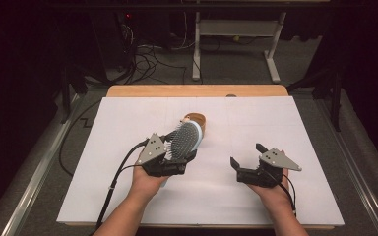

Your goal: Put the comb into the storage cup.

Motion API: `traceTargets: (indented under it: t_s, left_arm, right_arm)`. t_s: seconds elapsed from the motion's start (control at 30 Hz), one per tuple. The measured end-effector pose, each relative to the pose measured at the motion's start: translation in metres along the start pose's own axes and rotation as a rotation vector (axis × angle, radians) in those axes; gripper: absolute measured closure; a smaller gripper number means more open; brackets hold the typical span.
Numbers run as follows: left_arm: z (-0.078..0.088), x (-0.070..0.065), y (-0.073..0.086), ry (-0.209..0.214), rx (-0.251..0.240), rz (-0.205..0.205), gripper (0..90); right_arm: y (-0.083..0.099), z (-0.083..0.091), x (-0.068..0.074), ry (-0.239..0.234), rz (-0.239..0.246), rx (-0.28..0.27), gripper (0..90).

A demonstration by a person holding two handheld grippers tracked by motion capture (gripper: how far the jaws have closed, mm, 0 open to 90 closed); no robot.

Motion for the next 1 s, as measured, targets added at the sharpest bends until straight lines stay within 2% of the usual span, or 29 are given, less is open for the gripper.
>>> traceTargets:
  t_s: [0.4, 0.77, 1.0]
  left_arm:
    - [0.000, 0.000, 0.002, -0.007, 0.002, -0.008, 20.2]
    - [-0.003, -0.003, 0.005, -0.014, 0.006, -0.016, 20.2]
    - [-0.006, -0.007, 0.007, -0.011, 0.015, -0.022, 20.2]
  right_arm:
    - [-0.021, -0.005, 0.011, -0.038, 0.023, -0.008, 0.8]
    - [-0.035, -0.003, 0.031, -0.128, 0.016, -0.016, 0.6]
    - [-0.041, 0.003, 0.043, -0.168, 0.024, -0.026, 0.6]
Point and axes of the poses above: each handheld gripper's, and its own axes: z roughly backward along the jaws, y roughly out of its underside, x roughly to its left, the point moved 2 cm from there along -z, roughly forward along the jaws, and after that the axes turned 7 degrees about x, right-handed, at the moved point
